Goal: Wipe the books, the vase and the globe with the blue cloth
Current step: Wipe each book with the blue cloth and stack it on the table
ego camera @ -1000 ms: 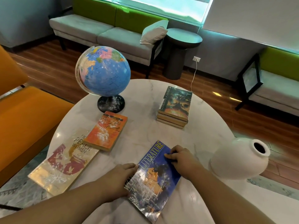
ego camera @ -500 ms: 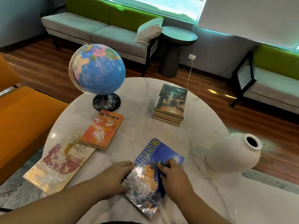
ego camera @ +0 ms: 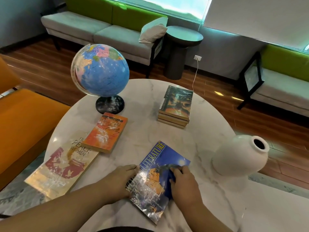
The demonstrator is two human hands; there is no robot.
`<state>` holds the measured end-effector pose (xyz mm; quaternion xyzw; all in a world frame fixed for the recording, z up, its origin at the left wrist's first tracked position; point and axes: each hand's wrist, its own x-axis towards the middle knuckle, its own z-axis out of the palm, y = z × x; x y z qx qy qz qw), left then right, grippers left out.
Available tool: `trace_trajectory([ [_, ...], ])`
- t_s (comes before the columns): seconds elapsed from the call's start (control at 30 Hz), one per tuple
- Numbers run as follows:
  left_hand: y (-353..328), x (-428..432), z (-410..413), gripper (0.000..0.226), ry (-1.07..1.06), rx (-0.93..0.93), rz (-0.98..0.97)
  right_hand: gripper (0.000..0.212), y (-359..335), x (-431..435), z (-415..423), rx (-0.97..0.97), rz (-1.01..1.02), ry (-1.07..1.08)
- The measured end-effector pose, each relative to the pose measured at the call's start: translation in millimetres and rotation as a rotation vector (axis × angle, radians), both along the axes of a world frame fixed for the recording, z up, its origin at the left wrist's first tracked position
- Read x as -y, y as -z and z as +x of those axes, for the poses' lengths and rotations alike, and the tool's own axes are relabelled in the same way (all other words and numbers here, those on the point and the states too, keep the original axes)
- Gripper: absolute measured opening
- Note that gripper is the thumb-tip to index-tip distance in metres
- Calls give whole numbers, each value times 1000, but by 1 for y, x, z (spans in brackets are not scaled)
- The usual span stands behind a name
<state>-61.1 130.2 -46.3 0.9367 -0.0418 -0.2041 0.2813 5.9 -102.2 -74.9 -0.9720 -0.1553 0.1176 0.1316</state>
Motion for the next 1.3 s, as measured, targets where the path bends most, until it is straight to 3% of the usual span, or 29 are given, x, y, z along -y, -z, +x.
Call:
trace_trajectory([
  [0.13,4,-1,-1,94,-5,-10,19,35,-2,-3,-7,-21,-7,-185],
  [0.27,5,-1,0,94,2,-14,29,33,-1,1,21,65,29,-86],
  [0.43,4,-1,0,90,-3,-5,25,36,2,-4,8,-5,34,-278],
  [0.6,4,-1,0,92,7,-13,40,31,3,-6,26,72,47,-166],
  [0.77,0,-1,0,89,16,-1,28,36,1,-8,17,-83,58,-324],
  [0.9,-2,0,0,87,18,1,20,37,-5,-13,35,-17,-16,-234],
  [1.03,-4,0,0,87,18,3,13,35,1,-19,18,-61,24,-370],
  [1.2,-3,0,1,88,20,-1,24,35,-1,-20,37,-7,30,-243],
  [1.3,-3,0,0,88,15,-9,23,36,-2,-26,30,-34,17,-346],
])
